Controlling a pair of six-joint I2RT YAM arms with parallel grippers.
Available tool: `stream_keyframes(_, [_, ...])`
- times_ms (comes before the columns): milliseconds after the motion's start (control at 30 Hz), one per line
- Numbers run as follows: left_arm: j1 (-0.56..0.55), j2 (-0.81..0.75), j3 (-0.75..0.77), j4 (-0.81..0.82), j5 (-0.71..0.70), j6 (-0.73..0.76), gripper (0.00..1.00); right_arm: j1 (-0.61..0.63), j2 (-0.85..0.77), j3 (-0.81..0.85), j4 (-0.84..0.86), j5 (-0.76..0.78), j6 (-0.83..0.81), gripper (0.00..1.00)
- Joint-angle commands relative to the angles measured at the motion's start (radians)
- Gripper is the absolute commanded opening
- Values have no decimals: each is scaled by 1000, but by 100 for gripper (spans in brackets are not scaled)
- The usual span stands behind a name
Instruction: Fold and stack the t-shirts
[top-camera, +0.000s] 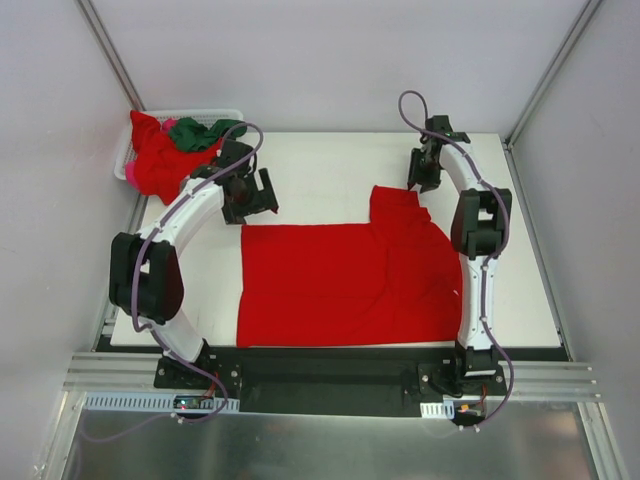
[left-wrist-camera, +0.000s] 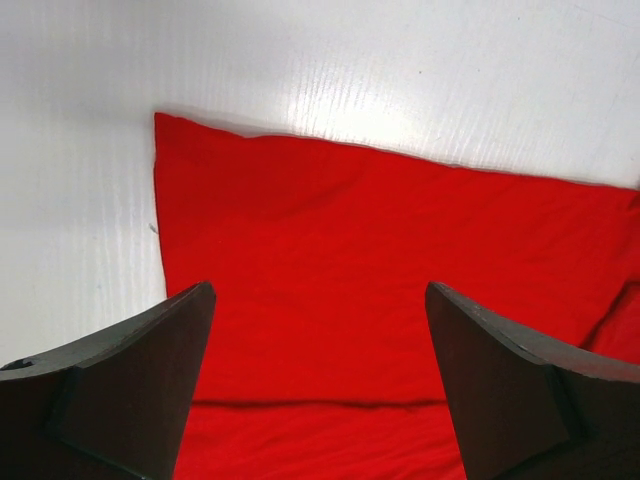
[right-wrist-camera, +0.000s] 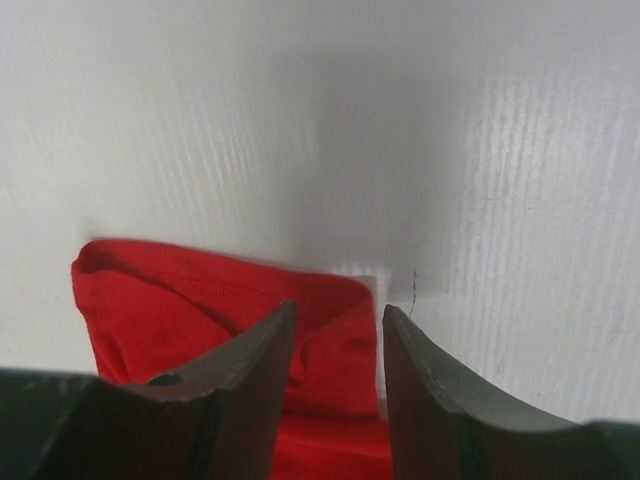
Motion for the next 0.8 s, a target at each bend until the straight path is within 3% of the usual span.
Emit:
stream_keyframes(0, [14, -57, -12, -25, -16, 4, 87, 19, 34, 70, -78, -20, 8, 43])
stream_keyframes(100, [16, -65, -16, -26, -26, 6, 87, 19, 45, 74, -90, -13, 22, 38])
stream_keyframes(200, [22, -70, -23, -29, -33, 6, 87, 18, 35, 63, -84, 9, 31, 23])
stream_keyframes(233, [26, -70, -24, -31, -38, 4, 87, 19, 31, 58, -78, 32, 32, 13])
stream_keyframes(333, [43, -50, -33, -45, -79, -29, 87, 19, -3, 26, -55, 79, 23, 1])
stream_keyframes(433, [57, 13, -15, -49, -124, -110, 83, 18, -28, 2, -47, 93, 5, 1])
stream_keyframes(600, [80, 191, 111, -51, -179, -140, 62, 21, -54, -35, -32, 79, -15, 1])
stream_keyframes(767, [82, 297, 163, -55, -254, -171, 58, 24, -70, -49, -38, 82, -20, 1])
